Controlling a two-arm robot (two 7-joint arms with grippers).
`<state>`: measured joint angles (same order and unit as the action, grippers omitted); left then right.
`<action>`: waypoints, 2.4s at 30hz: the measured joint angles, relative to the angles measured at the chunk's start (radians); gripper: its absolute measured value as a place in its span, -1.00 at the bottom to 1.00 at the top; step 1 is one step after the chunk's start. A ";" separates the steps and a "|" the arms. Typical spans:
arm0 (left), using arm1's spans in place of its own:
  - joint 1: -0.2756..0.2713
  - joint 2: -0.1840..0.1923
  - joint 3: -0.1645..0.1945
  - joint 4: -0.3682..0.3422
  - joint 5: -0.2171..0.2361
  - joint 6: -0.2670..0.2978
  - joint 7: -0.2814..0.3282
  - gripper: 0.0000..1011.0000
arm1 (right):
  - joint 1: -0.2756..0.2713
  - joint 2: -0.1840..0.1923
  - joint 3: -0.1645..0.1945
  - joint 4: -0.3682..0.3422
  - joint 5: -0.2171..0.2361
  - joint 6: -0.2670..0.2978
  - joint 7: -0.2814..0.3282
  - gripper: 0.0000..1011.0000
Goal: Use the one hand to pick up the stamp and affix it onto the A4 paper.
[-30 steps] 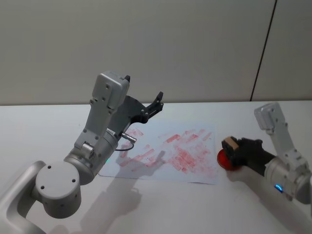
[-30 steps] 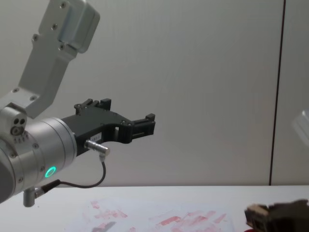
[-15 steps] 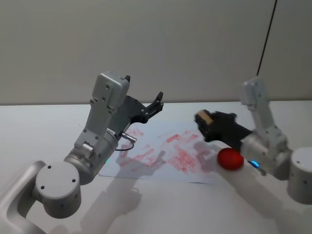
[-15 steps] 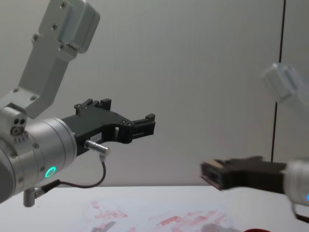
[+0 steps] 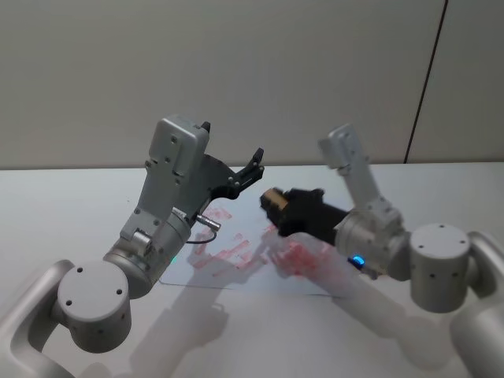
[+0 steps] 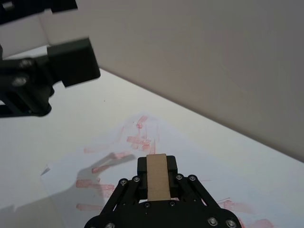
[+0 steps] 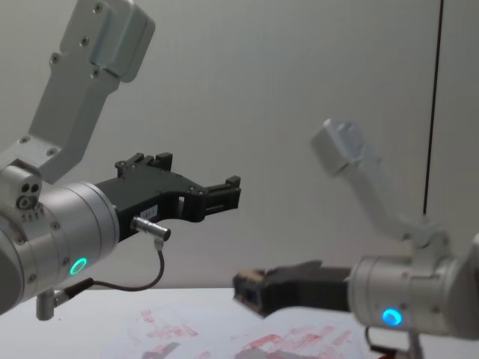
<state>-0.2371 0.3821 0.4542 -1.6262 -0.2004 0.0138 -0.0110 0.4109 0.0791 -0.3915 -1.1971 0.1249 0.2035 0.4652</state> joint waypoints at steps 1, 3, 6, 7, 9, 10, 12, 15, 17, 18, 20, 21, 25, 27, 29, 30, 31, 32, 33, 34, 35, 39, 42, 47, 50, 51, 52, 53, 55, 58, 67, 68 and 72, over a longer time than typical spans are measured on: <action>0.000 0.000 0.000 0.000 0.000 0.000 0.000 0.98 | 0.009 -0.009 -0.007 0.021 -0.008 0.003 0.004 -0.56; 0.000 0.000 0.000 0.000 0.000 0.000 0.000 0.98 | 0.016 -0.016 -0.014 0.041 -0.018 0.007 0.008 -0.56; 0.000 0.000 0.000 0.000 0.000 0.000 0.000 0.98 | 0.029 -0.029 -0.027 0.080 -0.035 0.013 0.014 -0.56; 0.000 0.000 0.000 0.000 0.000 0.000 0.000 0.98 | 0.031 -0.031 -0.030 0.089 -0.038 0.014 0.015 -0.56; 0.000 0.000 0.000 0.000 0.000 0.000 0.000 0.98 | 0.039 -0.040 -0.041 0.120 -0.054 0.021 0.018 -0.57; 0.000 0.000 0.000 0.000 0.000 0.000 0.000 0.98 | 0.040 -0.041 -0.043 0.126 -0.057 0.022 0.018 -0.57; 0.000 0.000 0.000 0.000 0.000 0.000 0.000 0.98 | 0.042 -0.045 -0.047 0.138 -0.063 0.026 0.019 -0.56; 0.000 0.000 0.000 0.000 0.000 0.000 0.000 0.98 | 0.045 -0.050 -0.056 0.163 -0.075 0.032 0.019 -0.56; 0.000 0.000 0.000 0.000 0.000 0.000 0.000 0.98 | 0.046 -0.051 -0.059 0.170 -0.079 0.034 0.019 -0.56; 0.000 0.000 0.000 0.000 0.000 0.000 0.000 0.98 | 0.047 -0.052 -0.060 0.173 -0.080 0.034 0.019 -0.57; 0.000 0.000 0.000 0.000 0.000 0.000 0.000 0.98 | 0.048 -0.055 -0.062 0.180 -0.083 0.035 0.018 -0.56; 0.000 0.000 0.000 0.000 0.000 0.000 0.000 0.98 | 0.049 -0.055 -0.063 0.181 -0.084 0.035 0.018 -0.56; 0.000 0.000 0.000 0.000 0.000 0.000 0.000 0.98 | 0.051 -0.058 -0.066 0.191 -0.087 0.032 0.015 -0.56; 0.000 0.000 0.000 0.000 0.000 0.000 0.000 0.98 | 0.053 -0.059 -0.067 0.198 -0.088 0.027 0.013 -0.56; 0.000 0.000 0.000 0.000 0.000 0.000 0.000 0.98 | 0.055 -0.060 -0.067 0.203 -0.087 0.018 0.009 -0.56; 0.000 0.000 0.000 0.000 0.000 0.000 0.000 0.98 | 0.055 -0.061 -0.067 0.204 -0.086 0.016 0.008 -0.56; 0.000 0.000 0.000 0.000 0.000 0.000 0.000 0.98 | 0.056 -0.061 -0.067 0.204 -0.085 0.013 0.007 -0.56; 0.000 0.000 0.000 0.000 0.000 0.000 0.000 0.98 | 0.056 -0.061 -0.067 0.206 -0.083 0.008 0.005 -0.56; 0.000 0.000 0.000 0.000 0.000 0.000 0.000 0.98 | 0.057 -0.061 -0.065 0.206 -0.078 0.003 0.002 -0.56; 0.000 0.000 0.000 0.000 0.000 0.000 0.000 0.98 | 0.057 -0.061 -0.064 0.204 -0.076 0.000 0.001 -0.57; 0.000 0.000 0.000 0.000 0.000 0.000 0.000 0.98 | 0.057 -0.060 -0.063 0.202 -0.072 -0.004 -0.002 -0.57; 0.000 0.000 0.000 0.000 0.000 0.000 0.000 0.98 | 0.057 -0.056 -0.053 0.173 -0.051 -0.020 -0.009 -0.57; 0.000 0.000 0.000 0.000 0.000 0.000 0.000 0.98 | 0.051 -0.048 -0.041 0.126 -0.022 -0.031 -0.018 -0.56; 0.000 0.000 0.000 0.000 0.000 0.000 0.000 0.98 | 0.036 -0.030 -0.020 0.048 0.018 -0.034 -0.038 -0.56; 0.000 0.000 0.000 0.000 0.000 0.000 0.000 0.98 | 0.011 -0.002 0.005 -0.032 0.051 -0.024 -0.061 -0.56; 0.000 0.000 0.000 0.000 0.000 0.000 0.000 0.98 | 0.007 0.002 0.008 -0.041 0.056 -0.022 -0.064 -0.57; 0.000 0.000 0.000 0.000 0.000 0.000 0.000 0.98 | 0.007 0.002 0.008 -0.041 0.056 -0.022 -0.064 -0.56; 0.000 0.000 0.000 0.000 0.000 0.000 0.000 0.98 | -0.006 0.014 0.018 -0.069 0.069 -0.016 -0.076 -0.56; 0.000 0.000 0.000 0.000 0.000 0.000 0.000 0.98 | -0.026 0.037 0.034 -0.113 0.086 -0.005 -0.093 -0.56; 0.000 0.000 0.000 0.000 0.000 0.000 0.000 0.98 | -0.048 0.060 0.049 -0.151 0.099 0.006 -0.106 -0.56; 0.000 0.000 0.000 0.000 0.000 0.000 0.000 0.98 | -0.125 0.135 0.089 -0.249 0.127 0.054 -0.136 -0.56; 0.000 0.000 0.000 0.000 0.000 0.000 0.000 0.98 | -0.130 0.139 0.090 -0.253 0.127 0.057 -0.136 -0.56; 0.000 0.000 0.000 0.000 0.000 0.000 0.000 0.98 | -0.149 0.156 0.096 -0.269 0.130 0.073 -0.136 -0.56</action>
<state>-0.2372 0.3821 0.4542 -1.6262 -0.2004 0.0138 -0.0110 0.2615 0.2353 -0.2960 -1.4658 0.2547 0.2767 0.3297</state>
